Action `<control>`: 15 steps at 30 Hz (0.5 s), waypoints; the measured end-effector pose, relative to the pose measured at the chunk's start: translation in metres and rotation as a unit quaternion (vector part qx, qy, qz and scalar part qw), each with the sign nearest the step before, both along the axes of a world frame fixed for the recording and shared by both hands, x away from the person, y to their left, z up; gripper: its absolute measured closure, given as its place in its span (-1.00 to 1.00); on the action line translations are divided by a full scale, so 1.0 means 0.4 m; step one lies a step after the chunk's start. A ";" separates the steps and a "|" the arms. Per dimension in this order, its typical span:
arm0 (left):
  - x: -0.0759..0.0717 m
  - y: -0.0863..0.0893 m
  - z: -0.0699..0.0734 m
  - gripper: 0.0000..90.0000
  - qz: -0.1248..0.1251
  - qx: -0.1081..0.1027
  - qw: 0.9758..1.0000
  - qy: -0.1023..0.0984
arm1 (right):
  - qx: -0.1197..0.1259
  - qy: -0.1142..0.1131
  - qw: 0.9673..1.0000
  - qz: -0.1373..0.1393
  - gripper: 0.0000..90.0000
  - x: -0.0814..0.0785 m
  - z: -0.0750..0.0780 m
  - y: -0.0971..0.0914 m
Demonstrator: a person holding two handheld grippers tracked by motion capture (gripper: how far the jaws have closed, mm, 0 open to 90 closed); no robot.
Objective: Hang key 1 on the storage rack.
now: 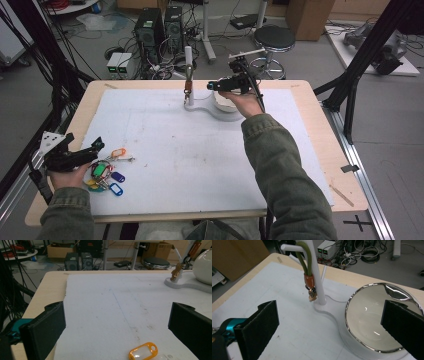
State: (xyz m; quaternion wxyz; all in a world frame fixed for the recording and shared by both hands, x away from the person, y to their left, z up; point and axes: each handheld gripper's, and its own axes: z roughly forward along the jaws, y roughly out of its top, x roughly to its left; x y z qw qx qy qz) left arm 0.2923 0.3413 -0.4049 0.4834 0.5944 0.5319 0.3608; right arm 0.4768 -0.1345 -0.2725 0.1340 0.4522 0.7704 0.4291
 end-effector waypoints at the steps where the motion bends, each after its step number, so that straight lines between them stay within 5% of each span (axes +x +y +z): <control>1: 0.000 0.000 0.000 -0.96 0.000 0.000 1.000 0.000 | -0.009 0.005 1.000 -0.001 -0.99 -0.009 -0.004 -0.009; 15: -0.001 -0.003 0.000 -0.96 0.000 0.005 1.000 0.000 | -0.010 -0.018 1.000 -0.002 -0.99 -0.102 -0.045 -0.084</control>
